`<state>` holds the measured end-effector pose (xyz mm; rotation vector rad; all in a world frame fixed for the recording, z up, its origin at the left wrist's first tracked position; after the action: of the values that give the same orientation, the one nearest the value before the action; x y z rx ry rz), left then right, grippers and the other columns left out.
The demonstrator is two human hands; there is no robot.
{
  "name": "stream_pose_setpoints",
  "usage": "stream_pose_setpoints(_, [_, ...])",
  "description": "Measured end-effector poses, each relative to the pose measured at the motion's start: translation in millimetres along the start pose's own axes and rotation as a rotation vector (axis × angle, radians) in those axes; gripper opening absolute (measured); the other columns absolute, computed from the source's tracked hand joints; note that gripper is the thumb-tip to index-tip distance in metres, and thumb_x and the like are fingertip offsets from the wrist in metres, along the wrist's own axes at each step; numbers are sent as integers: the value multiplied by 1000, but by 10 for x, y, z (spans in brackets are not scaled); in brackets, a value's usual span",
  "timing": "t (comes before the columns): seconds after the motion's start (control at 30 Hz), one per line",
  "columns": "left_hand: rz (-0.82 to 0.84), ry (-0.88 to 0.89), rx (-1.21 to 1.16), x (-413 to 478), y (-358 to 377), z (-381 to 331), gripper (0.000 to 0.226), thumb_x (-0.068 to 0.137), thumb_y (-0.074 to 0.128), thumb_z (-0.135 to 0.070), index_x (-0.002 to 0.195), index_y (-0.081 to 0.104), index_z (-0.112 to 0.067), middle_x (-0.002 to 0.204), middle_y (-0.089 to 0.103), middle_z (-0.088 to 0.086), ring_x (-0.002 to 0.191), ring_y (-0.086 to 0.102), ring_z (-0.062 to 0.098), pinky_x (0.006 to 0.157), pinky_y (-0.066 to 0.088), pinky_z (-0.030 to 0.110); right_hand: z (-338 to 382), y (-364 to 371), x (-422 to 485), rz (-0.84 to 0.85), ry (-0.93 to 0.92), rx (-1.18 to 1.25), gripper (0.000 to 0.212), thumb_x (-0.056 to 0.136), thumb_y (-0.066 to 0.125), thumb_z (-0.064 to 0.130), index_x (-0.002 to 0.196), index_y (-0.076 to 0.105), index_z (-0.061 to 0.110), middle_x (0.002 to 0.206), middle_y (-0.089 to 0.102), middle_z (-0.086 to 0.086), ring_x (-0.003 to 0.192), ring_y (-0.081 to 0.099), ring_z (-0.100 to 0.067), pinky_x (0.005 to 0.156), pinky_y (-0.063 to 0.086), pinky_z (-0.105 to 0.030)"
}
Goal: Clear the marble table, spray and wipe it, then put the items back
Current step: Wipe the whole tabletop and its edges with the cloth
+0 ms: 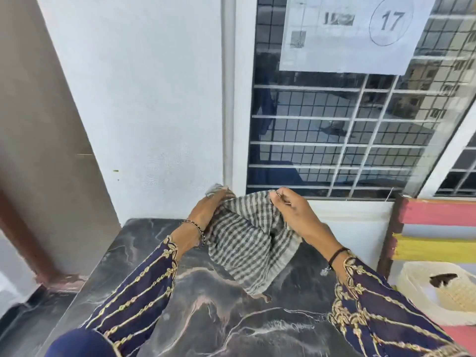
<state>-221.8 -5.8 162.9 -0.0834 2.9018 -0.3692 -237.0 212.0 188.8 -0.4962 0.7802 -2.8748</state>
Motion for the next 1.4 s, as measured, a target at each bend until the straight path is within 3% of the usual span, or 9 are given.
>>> stream_pose_setpoints(0.17, [212,-84,294,-238,-361,161,94,70,71,-61,146,31,-25,148,40,3,134,43,25,115,30,45,-69,185,25,-41,198,91,52,104,45,51,116,61,3,95,71,-15,103,66,-33,87,50,-48])
stream_pose_setpoints(0.2, [208,-92,387,-267,-416,177,95,70,70,-62,148,29,-25,154,32,5,140,34,26,119,21,46,-110,223,36,-57,239,118,48,103,48,48,96,61,2,69,61,-5,66,57,-28,73,45,-43])
stream_pose_setpoints(0.37, [125,-111,288,-348,-572,177,82,74,69,-57,142,40,-21,147,43,8,132,44,27,116,29,40,-191,603,5,-20,376,-61,47,104,47,38,63,33,21,54,30,6,49,32,-14,55,24,-32])
stream_pose_setpoints(0.57, [-87,-60,123,-321,-786,12,26,82,72,-30,94,58,-11,72,55,-2,61,50,7,40,45,13,348,977,-133,-33,117,-15,53,95,49,66,97,56,14,90,62,4,81,60,-15,70,45,-30])
stream_pose_setpoints(0.77, [-231,-83,39,-388,-969,-45,31,78,76,-13,58,53,-8,34,54,-3,40,51,15,39,38,20,728,1490,-413,224,-15,212,76,68,65,86,91,56,14,81,62,-13,71,54,-13,69,51,-42])
stream_pose_setpoints(0.97, [-373,-126,105,-477,-1432,-62,38,70,83,-28,77,53,-6,68,60,9,63,58,20,63,52,29,451,1821,-256,369,38,-183,37,83,74,38,110,61,17,102,71,1,92,69,-17,84,58,-42])
stream_pose_setpoints(1.07, [-364,-157,159,-516,-1695,43,41,71,83,-29,85,57,-1,70,71,10,67,67,18,81,57,38,451,1791,-64,452,15,-236,54,85,76,51,123,68,14,118,68,-3,106,64,-19,82,51,-27])
stream_pose_setpoints(1.17, [-283,-315,434,-625,-1864,268,93,67,75,-60,130,44,2,130,56,19,118,57,30,101,45,44,676,1662,212,455,-78,-175,57,83,74,56,117,70,10,106,69,-4,95,58,-13,70,40,-20])
stream_pose_setpoints(1.4, [98,-188,754,-639,-1645,336,93,52,72,-75,123,45,-21,119,59,2,101,57,19,104,44,46,970,1669,682,497,-132,-241,45,76,83,51,80,77,7,68,68,-18,61,48,-18,60,34,-28])
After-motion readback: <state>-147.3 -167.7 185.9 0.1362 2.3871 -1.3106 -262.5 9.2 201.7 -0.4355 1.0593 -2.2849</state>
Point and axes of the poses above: each hand's wrist, its own x-axis towards the middle knuckle, its own y-axis out of the palm, z = x × y, the point moved 9 cm from there along x, towards the middle knuckle
